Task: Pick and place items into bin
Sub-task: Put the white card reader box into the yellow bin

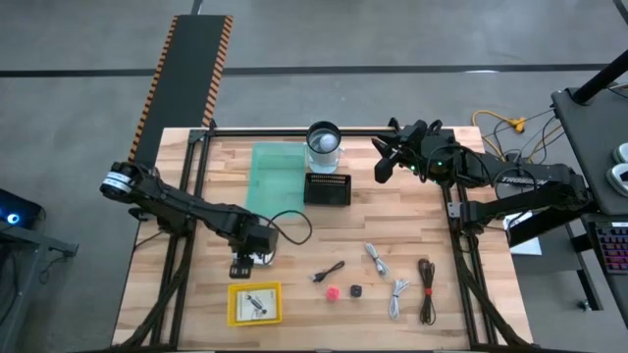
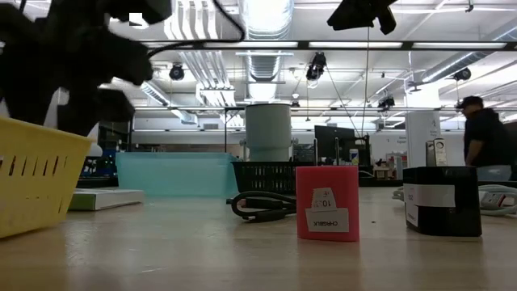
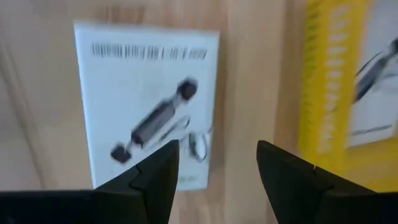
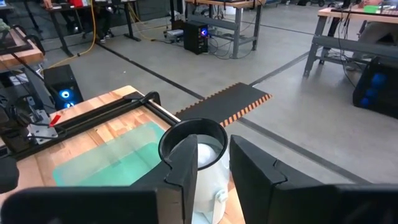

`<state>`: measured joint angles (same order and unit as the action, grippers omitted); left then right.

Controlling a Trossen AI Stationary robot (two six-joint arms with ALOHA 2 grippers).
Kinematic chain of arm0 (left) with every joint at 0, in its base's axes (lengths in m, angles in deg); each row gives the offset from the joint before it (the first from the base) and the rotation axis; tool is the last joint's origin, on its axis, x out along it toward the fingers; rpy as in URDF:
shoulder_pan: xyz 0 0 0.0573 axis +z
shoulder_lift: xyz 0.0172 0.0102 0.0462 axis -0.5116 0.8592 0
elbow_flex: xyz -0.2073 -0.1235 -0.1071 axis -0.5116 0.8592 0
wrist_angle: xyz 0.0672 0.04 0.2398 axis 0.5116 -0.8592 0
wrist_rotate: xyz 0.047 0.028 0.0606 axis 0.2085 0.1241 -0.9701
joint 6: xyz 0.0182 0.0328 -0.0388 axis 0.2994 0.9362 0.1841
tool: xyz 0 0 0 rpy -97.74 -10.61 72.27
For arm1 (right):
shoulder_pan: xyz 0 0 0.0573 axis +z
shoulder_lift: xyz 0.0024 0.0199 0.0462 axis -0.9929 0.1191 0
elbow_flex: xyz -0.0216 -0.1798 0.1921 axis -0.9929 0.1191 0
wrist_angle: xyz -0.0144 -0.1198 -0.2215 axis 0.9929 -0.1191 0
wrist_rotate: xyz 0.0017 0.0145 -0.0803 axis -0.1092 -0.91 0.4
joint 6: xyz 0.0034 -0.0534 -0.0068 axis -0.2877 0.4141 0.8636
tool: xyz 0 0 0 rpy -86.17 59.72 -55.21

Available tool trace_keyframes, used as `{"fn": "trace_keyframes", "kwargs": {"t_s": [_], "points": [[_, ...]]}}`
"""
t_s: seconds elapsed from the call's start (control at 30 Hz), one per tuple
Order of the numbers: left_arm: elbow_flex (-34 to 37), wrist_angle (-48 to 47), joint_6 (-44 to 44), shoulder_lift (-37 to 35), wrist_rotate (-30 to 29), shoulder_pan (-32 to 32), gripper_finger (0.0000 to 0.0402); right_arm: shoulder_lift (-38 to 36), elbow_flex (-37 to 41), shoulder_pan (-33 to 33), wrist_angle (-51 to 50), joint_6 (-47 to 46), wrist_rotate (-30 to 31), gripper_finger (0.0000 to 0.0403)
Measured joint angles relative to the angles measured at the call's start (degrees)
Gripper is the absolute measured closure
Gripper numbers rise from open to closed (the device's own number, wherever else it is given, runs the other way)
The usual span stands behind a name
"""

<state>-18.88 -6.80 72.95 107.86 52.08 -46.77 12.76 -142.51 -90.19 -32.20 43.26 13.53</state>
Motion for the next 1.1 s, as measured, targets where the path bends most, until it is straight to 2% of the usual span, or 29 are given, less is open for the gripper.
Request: {"fn": "trace_keyframes", "kwargs": {"t_s": [0.2,0.43,0.6,0.73,0.87,1.1], "points": [[5.0,4.4,-0.5,0.0,0.5,-0.7,0.0204,0.0,0.0,0.0,0.0,0.3,0.0,0.0324],[6.7,7.8,-0.7,0.0,3.0,-1.2,0.0204,0.0,0.0,0.0,0.0,1.0,0.0,0.0336],[6.8,11.3,-0.8,0.0,3.3,-1.4,0.0204,0.0,0.0,0.0,0.0,1.7,0.0,0.034],[7.6,11.5,-0.9,0.0,3.3,-1.4,0.0204,0.0,0.0,0.0,0.0,1.7,0.0,0.0338],[8.9,11.5,-5.0,0.0,3.3,-1.4,0.0204,0.0,0.0,0.0,0.0,1.7,0.0,0.0338],[11.0,14.1,-5.0,-0.1,3.7,-1.5,0.0204,0.0,0.0,0.0,0.0,3.1,0.0,0.0337]]}}
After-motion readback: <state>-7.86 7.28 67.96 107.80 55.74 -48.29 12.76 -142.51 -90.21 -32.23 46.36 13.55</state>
